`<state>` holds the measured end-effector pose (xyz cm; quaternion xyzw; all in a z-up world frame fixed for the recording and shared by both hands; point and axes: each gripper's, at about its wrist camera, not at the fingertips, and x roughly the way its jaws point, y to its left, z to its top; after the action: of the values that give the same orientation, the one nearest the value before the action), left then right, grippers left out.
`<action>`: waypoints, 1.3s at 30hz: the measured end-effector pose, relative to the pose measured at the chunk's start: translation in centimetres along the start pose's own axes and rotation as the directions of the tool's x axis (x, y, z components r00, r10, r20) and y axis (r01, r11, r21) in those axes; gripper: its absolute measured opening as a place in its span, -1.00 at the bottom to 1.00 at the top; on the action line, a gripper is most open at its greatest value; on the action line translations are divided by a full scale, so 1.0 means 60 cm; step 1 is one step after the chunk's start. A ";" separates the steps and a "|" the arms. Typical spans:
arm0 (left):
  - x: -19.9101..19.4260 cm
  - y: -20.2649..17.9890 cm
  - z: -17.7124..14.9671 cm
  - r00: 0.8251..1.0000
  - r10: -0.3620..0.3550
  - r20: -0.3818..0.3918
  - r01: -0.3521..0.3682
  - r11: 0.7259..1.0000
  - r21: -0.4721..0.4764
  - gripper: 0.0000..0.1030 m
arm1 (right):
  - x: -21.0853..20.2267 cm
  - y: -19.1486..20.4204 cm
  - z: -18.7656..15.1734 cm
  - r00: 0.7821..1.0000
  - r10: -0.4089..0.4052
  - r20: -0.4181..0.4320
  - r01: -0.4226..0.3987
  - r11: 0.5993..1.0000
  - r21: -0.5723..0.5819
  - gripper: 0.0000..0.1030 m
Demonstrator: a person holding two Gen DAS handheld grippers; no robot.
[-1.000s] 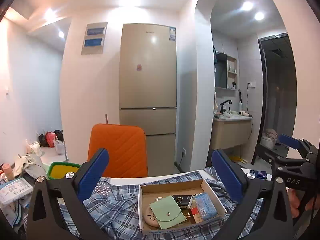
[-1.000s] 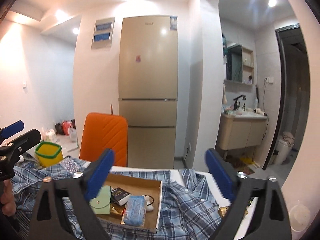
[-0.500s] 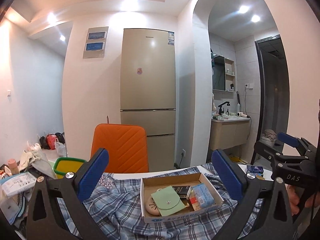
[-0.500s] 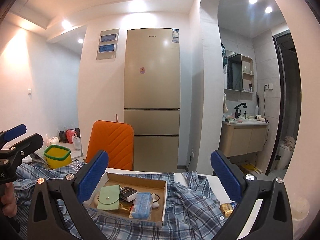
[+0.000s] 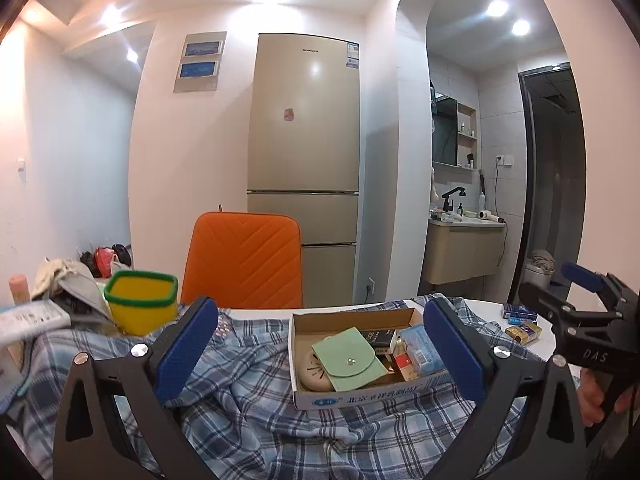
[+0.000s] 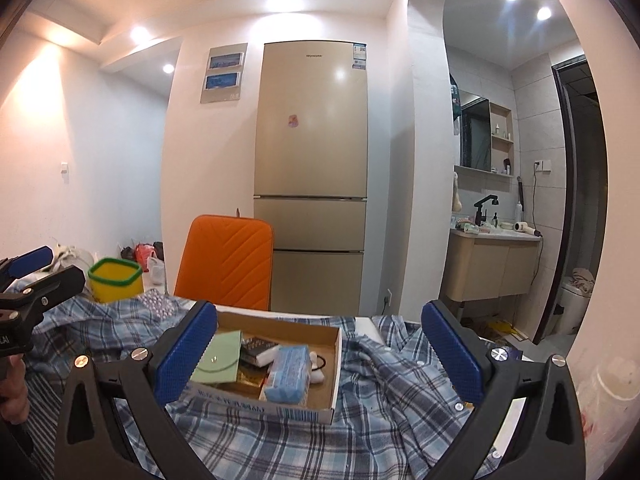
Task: Organize soft objects
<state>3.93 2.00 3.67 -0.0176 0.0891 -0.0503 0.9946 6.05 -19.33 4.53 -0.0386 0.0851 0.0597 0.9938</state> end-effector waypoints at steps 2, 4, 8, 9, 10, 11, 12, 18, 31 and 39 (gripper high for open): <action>0.005 0.002 -0.010 1.000 0.011 -0.007 -0.011 1.000 0.009 0.99 | 0.001 0.000 -0.014 1.000 0.004 -0.006 -0.004 1.000 0.001 1.00; 0.010 0.002 -0.021 1.000 0.026 -0.009 -0.026 1.000 0.017 0.99 | 0.004 0.000 -0.030 1.000 0.010 -0.029 -0.010 1.000 -0.006 1.00; 0.014 0.006 -0.039 0.999 0.038 -0.004 -0.038 0.999 0.024 0.99 | 0.008 0.000 -0.059 0.998 -0.004 -0.059 0.002 1.000 -0.020 1.00; 0.015 0.005 -0.043 0.999 0.041 -0.005 -0.040 0.999 0.025 0.99 | 0.007 -0.002 -0.059 0.998 -0.005 -0.056 0.004 1.000 -0.016 1.00; 0.016 0.004 -0.047 0.999 0.042 -0.005 -0.042 0.999 0.028 0.99 | 0.005 -0.002 -0.059 0.999 -0.008 -0.050 0.007 1.000 -0.012 1.00; 0.017 0.001 -0.053 0.999 0.045 -0.005 -0.045 0.998 0.033 0.99 | 0.002 -0.002 -0.060 0.999 -0.011 -0.040 0.011 1.000 -0.012 1.00; 0.018 -0.001 -0.057 0.999 0.049 -0.006 -0.049 0.998 0.038 0.99 | 0.001 -0.003 -0.061 0.999 -0.013 -0.035 0.013 1.000 -0.013 1.00; 0.014 -0.020 -0.066 0.999 0.050 0.006 -0.050 0.995 0.089 0.99 | 0.003 -0.010 -0.064 0.999 -0.019 -0.040 0.019 1.000 0.011 1.00; 0.023 -0.006 -0.065 0.998 0.056 -0.032 -0.054 0.997 0.051 0.99 | 0.010 -0.020 -0.070 0.998 -0.024 -0.058 0.026 0.999 0.042 1.00; 0.030 -0.002 -0.067 0.997 0.053 -0.052 -0.051 0.998 0.042 0.99 | 0.011 -0.022 -0.071 0.998 -0.029 -0.061 0.032 0.998 0.047 1.00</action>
<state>4.97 1.58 -0.61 0.0065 0.1147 -0.0268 0.9930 6.16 -20.94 0.33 -0.0176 0.1158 0.0412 0.9923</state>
